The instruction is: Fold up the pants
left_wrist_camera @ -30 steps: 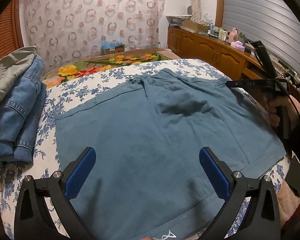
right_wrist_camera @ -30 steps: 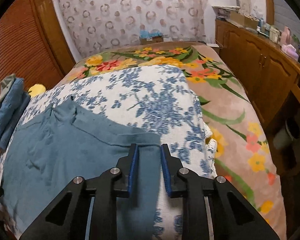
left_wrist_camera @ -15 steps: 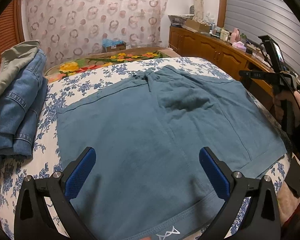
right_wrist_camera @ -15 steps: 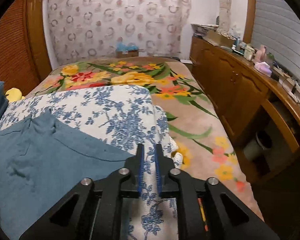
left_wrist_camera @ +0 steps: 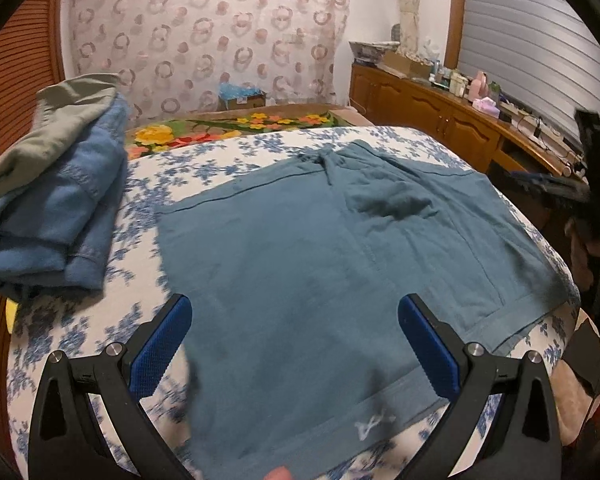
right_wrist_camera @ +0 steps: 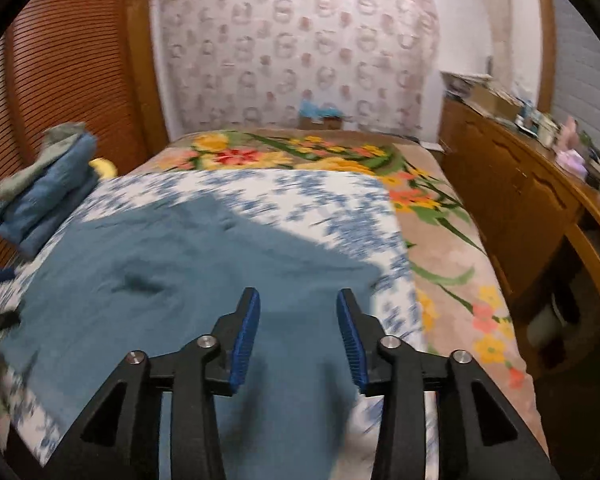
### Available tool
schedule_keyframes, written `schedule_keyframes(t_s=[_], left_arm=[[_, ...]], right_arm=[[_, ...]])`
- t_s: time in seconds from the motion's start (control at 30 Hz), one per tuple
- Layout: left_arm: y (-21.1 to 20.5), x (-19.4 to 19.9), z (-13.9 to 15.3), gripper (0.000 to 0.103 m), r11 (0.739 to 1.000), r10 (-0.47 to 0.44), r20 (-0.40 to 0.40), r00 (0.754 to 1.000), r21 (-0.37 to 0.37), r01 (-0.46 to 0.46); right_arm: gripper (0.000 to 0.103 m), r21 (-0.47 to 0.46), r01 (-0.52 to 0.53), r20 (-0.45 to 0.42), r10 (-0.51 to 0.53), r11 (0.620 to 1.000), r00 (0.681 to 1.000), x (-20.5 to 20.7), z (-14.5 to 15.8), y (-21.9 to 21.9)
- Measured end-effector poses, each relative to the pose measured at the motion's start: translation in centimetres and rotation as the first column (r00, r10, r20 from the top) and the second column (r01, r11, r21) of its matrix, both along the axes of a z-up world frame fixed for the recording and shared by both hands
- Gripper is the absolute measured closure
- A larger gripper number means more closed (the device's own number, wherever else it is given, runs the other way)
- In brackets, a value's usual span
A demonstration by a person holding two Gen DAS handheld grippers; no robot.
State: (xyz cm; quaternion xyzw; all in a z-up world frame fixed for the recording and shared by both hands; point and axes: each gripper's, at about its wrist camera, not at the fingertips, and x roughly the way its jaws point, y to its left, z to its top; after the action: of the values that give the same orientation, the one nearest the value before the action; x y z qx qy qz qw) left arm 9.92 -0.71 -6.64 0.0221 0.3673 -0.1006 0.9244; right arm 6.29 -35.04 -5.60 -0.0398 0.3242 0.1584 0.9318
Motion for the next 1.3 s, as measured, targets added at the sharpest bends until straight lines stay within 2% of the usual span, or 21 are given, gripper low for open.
schedule_keyframes(t_s=[0.13, 0.4, 0.57, 0.77, 0.9, 1.03, 1.13, 1.17, 1.3], left_arm=[[1.6, -1.5, -0.3, 0.000, 1.000, 0.017, 0.002, 1.000, -0.003, -0.017], [4.1, -3.3, -1.7, 0.000, 0.997, 0.078, -0.034, 0.996, -0.017, -0.079], [5.4, -3.9, -2.2, 0.000, 0.992, 0.122, -0.050, 0.991, -0.028, -0.123], [6.3, -4.7, -2.8, 0.000, 0.988, 0.148, -0.059, 0.987, -0.025, -0.150], [7.1, -5.3, -2.9, 0.000, 0.985, 0.168, -0.069, 0.983, -0.027, -0.171], [7.3, -5.9, -3.0, 0.000, 0.985, 0.168, -0.073, 0.983, -0.018, -0.170], [7.4, -6.3, -2.8, 0.000, 0.988, 0.151, -0.066, 0.986, -0.031, -0.154], [7.4, -6.4, -2.8, 0.002, 0.988, 0.146, -0.061, 0.987, -0.036, -0.148], [7.3, -6.7, -3.0, 0.019, 0.990, 0.113, -0.078, 0.991, -0.071, -0.118]], right_arm=[[0.053, 0.022, -0.054, -0.009, 0.054, 0.998, 0.998, -3.9, -0.7, 0.7], [0.051, 0.032, -0.082, -0.033, 0.083, 0.996, 0.996, -7.2, -1.9, 0.7], [0.051, 0.024, -0.085, -0.060, 0.087, 0.996, 0.994, -7.4, -1.7, 1.1], [0.051, -0.038, -0.068, -0.078, 0.065, 0.997, 0.995, -6.3, -1.8, 2.2], [0.051, -0.057, -0.056, -0.059, 0.052, 0.997, 0.997, -6.2, -1.8, 3.2], [0.046, -0.084, -0.044, -0.031, 0.041, 0.995, 0.999, -6.2, -2.3, 4.4], [0.039, -0.063, -0.025, -0.021, 0.024, 0.998, 0.999, -6.0, -2.7, 4.3], [0.038, -0.061, -0.027, -0.022, 0.026, 0.998, 0.999, -5.9, -2.8, 4.5], [0.036, -0.064, -0.025, -0.020, 0.024, 0.998, 1.000, -5.9, -3.0, 4.7]])
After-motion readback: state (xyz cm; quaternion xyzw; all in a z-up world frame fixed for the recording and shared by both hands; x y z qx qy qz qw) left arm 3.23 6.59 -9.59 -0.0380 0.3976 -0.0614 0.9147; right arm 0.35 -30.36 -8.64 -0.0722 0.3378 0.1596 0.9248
